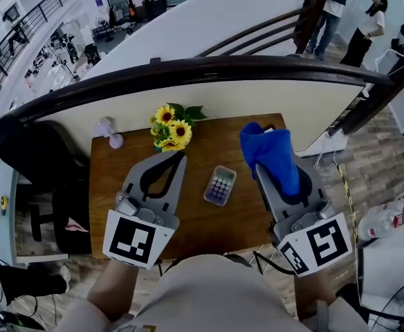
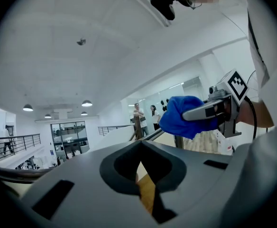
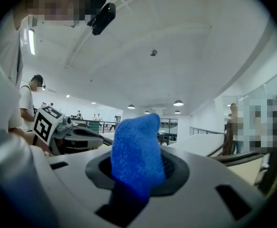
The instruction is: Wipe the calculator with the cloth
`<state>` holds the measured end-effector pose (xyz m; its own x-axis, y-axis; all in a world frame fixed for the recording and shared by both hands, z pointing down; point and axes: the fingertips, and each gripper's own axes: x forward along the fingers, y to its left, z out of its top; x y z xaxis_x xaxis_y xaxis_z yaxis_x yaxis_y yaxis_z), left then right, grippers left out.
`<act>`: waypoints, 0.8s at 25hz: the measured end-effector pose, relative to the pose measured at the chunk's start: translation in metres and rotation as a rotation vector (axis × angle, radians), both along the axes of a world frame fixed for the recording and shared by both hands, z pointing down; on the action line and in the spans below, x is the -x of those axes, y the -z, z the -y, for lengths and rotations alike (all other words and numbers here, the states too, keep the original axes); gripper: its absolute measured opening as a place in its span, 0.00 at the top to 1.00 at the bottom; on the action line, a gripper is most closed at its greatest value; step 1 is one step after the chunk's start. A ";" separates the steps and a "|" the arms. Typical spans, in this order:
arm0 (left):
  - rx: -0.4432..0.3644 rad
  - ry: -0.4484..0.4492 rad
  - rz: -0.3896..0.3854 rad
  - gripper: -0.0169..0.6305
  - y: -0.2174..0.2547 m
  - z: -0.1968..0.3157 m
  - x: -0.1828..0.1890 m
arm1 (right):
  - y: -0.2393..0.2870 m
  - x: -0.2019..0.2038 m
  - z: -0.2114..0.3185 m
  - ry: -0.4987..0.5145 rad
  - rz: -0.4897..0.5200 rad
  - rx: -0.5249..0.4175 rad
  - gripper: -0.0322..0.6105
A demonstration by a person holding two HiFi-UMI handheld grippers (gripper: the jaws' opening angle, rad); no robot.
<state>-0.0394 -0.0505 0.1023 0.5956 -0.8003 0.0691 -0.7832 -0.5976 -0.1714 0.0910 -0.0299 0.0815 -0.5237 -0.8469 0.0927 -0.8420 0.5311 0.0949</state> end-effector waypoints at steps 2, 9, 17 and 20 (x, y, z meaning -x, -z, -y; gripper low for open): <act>-0.007 0.001 -0.015 0.97 0.007 -0.007 0.002 | -0.001 0.000 -0.004 -0.009 -0.024 -0.020 0.74; 0.004 0.009 -0.010 0.97 -0.003 -0.024 0.011 | -0.031 -0.002 -0.018 0.008 -0.090 0.038 0.74; 0.066 0.017 -0.003 0.97 -0.032 -0.026 0.013 | -0.052 0.002 -0.021 0.012 -0.119 0.074 0.74; 0.057 0.006 0.005 0.97 -0.032 -0.027 0.007 | -0.058 0.000 -0.021 -0.003 -0.141 0.082 0.74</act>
